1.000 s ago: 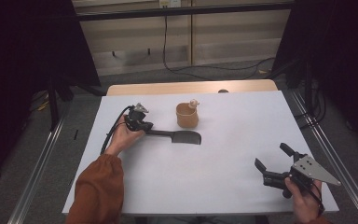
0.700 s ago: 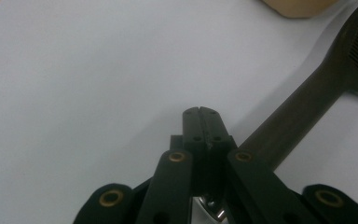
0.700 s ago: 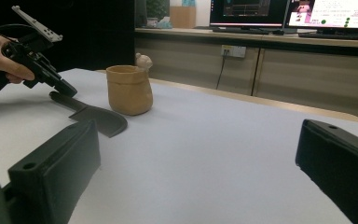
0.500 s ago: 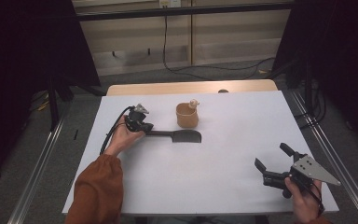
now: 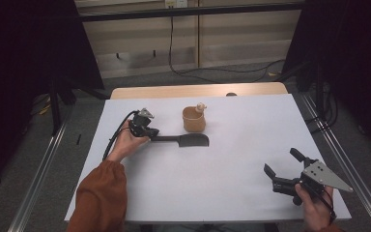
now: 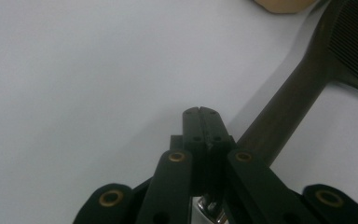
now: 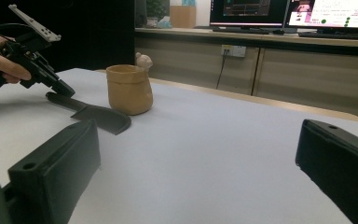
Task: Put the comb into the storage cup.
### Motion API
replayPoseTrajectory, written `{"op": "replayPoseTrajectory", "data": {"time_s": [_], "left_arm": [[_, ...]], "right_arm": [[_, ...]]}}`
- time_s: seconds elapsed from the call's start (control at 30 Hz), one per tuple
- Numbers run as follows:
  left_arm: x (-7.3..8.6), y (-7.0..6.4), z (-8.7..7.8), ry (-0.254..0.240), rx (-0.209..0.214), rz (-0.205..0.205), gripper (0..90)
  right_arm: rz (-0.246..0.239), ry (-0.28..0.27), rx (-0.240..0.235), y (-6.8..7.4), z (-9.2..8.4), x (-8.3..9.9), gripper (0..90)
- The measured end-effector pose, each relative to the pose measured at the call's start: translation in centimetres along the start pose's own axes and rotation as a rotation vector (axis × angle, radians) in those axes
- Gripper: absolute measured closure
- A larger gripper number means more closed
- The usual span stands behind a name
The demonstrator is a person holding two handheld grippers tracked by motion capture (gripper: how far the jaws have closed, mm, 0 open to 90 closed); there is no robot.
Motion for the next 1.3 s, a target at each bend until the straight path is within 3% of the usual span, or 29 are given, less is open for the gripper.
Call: {"op": "replayPoseTrajectory", "data": {"time_s": [0.17,0.37,0.47,0.87,1.1,1.3], "left_arm": [[0.0,-0.1,-0.1,-0.003,0.005,0.003,90.0],[-0.1,0.2,-0.6,-0.039,-0.006,0.003,90.0],[-0.2,0.4,-1.1,-0.092,-0.030,0.012,89.1],[-0.2,0.1,-3.1,-0.243,-0.016,-0.003,79.0],[-0.1,-0.4,-3.7,-0.281,-0.032,0.003,60.4],[0.1,-0.7,-3.9,-0.289,-0.036,-0.028,36.4]], "right_arm": [[-0.002,-0.002,0.000,0.0,0.0,0.0,0.0],[-0.001,-0.002,0.002,0.0,0.0,0.0,0.0],[-0.001,-0.003,0.001,0.0,0.0,0.0,0.0],[-0.001,-0.005,0.002,0.0,0.0,0.0,0.0],[-0.002,-0.002,0.002,0.0,0.0,0.0,0.0],[-0.001,-0.007,0.001,0.0,0.0,0.0,0.0]]}}
Point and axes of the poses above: each handheld gripper's, and its own axes: z roughly forward along the jaws, x roughly out of its underside, y roughly to its left, the point moved 1 cm from there along z, roughly forward along the jaws, and after that the axes turned 10 degrees about -x, right-handed, at the moved point
